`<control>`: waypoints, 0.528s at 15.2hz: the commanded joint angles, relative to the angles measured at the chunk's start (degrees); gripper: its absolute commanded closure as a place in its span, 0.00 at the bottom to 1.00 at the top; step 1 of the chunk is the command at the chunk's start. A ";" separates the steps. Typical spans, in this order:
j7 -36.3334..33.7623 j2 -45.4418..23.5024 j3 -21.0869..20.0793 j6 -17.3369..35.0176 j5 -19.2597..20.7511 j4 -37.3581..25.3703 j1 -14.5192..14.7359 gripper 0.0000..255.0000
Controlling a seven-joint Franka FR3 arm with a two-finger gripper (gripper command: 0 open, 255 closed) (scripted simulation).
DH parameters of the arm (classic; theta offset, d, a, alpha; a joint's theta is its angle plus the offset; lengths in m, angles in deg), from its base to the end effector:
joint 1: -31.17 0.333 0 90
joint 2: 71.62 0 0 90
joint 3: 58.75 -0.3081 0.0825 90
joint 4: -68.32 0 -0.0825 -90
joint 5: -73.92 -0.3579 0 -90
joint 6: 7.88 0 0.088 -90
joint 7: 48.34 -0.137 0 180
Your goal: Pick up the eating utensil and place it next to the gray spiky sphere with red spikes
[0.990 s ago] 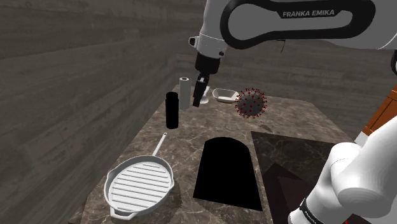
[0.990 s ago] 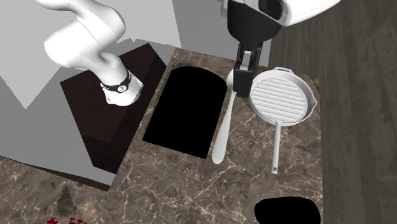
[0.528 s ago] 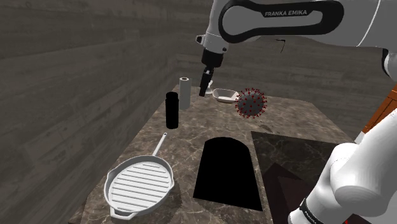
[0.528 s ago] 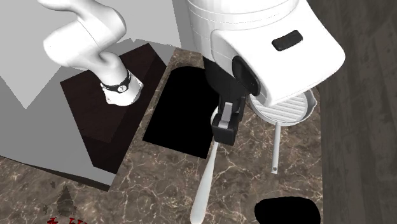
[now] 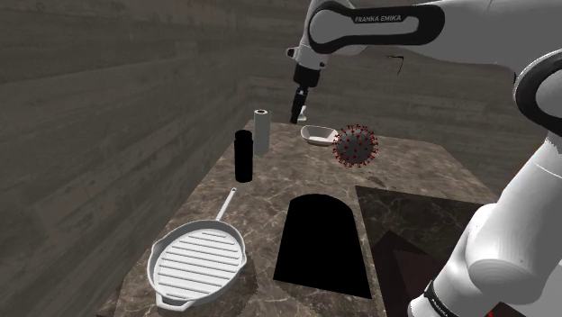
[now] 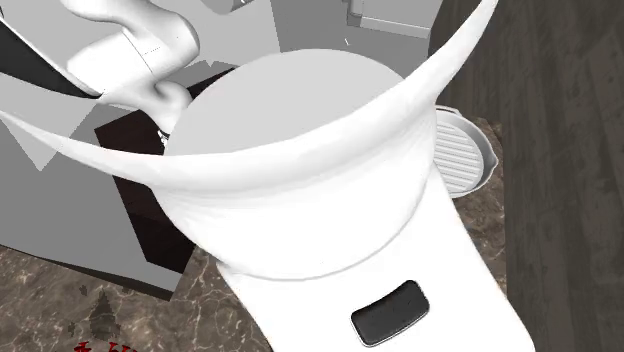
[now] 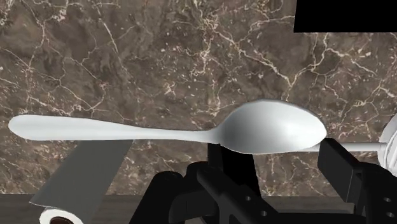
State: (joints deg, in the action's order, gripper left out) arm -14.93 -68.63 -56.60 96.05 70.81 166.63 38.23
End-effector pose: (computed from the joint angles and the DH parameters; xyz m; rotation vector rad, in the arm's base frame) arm 0.5354 0.0516 0.5718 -2.9470 -1.0088 -0.2485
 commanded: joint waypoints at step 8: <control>10.91 -12.75 5.11 -3.81 -2.87 -15.73 -5.78 1.00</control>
State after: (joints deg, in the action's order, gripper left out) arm -5.32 -79.94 -51.99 92.71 68.36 152.71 33.19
